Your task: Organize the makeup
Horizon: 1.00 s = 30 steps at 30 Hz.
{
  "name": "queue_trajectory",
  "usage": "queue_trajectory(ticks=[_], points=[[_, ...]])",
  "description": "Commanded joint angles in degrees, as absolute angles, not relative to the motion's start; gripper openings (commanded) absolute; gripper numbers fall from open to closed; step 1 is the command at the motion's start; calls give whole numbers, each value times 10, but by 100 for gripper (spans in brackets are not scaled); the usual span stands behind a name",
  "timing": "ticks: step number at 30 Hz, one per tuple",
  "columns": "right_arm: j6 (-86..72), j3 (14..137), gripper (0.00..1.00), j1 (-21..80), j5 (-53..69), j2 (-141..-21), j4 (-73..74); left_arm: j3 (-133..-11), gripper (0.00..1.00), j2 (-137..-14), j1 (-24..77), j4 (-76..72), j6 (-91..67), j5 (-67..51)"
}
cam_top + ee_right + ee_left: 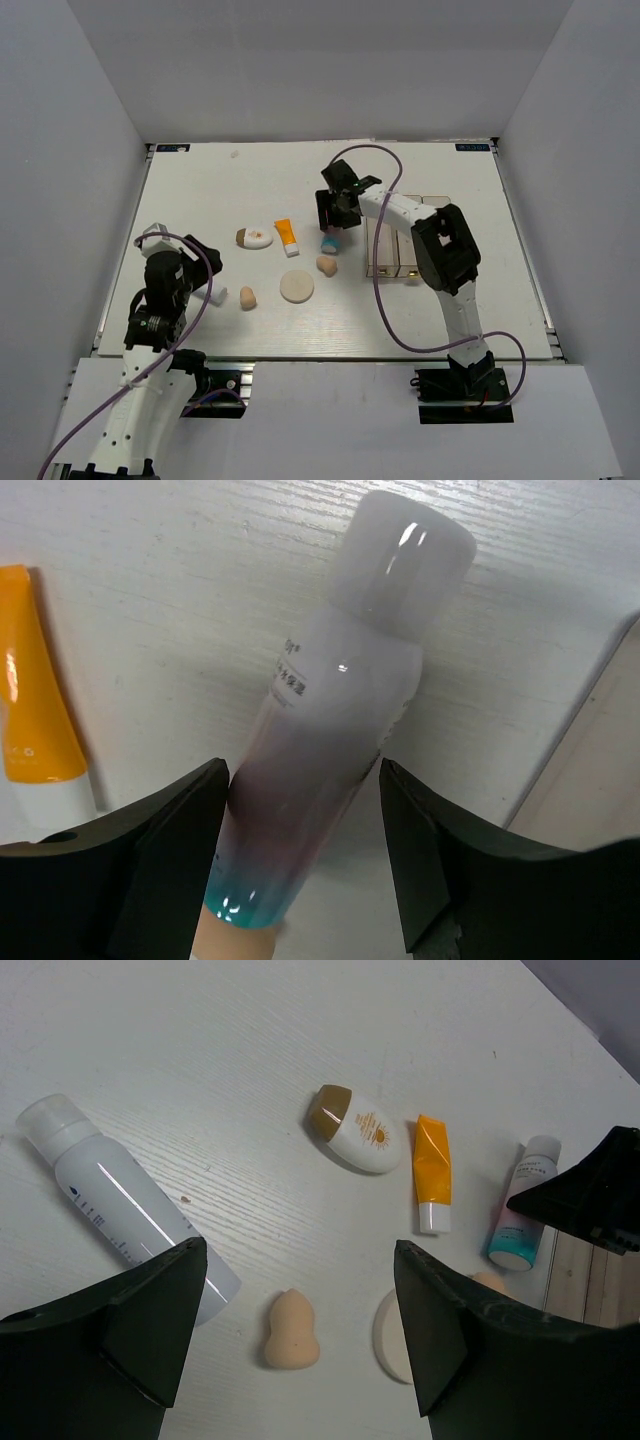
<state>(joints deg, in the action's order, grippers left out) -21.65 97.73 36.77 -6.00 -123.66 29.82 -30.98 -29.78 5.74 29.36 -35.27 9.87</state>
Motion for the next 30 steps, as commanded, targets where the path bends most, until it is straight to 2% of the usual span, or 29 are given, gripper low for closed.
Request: queue_trajectory(ticks=[1, 5, 8, 11, 14, 16, 22, 27, 30], points=[[-214, 1004, 68, 368, -74, -1257, 284, -314, 85, -301, 58, 284, -357, 101], [-206, 1015, 63, 368, -63, -1271, 280, -316, 84, -306, 58, 288, -360, 106], [-192, 1020, 43, 367, -34, -1269, 275, -316, 83, -308, 58, 293, -370, 117], [-164, 1026, 18, 360, 31, -1261, 266, -309, 80, -314, 58, 302, -390, 129], [-131, 1047, 1, 349, 109, -1246, 258, -301, 77, -323, 58, 307, -414, 134], [-107, 1071, 0, 337, 162, -1228, 257, -300, 77, -336, 58, 313, -431, 133], [-69, 1096, 0, 283, 176, -1166, 267, -311, 73, -385, 53, 359, -479, 148], [-21, 1035, 0, 227, 180, -1099, 291, -321, 75, -410, 53, 387, -496, 166], [15, 983, 0, 167, 140, -1045, 302, -316, 78, -403, 53, 383, -501, 175]])
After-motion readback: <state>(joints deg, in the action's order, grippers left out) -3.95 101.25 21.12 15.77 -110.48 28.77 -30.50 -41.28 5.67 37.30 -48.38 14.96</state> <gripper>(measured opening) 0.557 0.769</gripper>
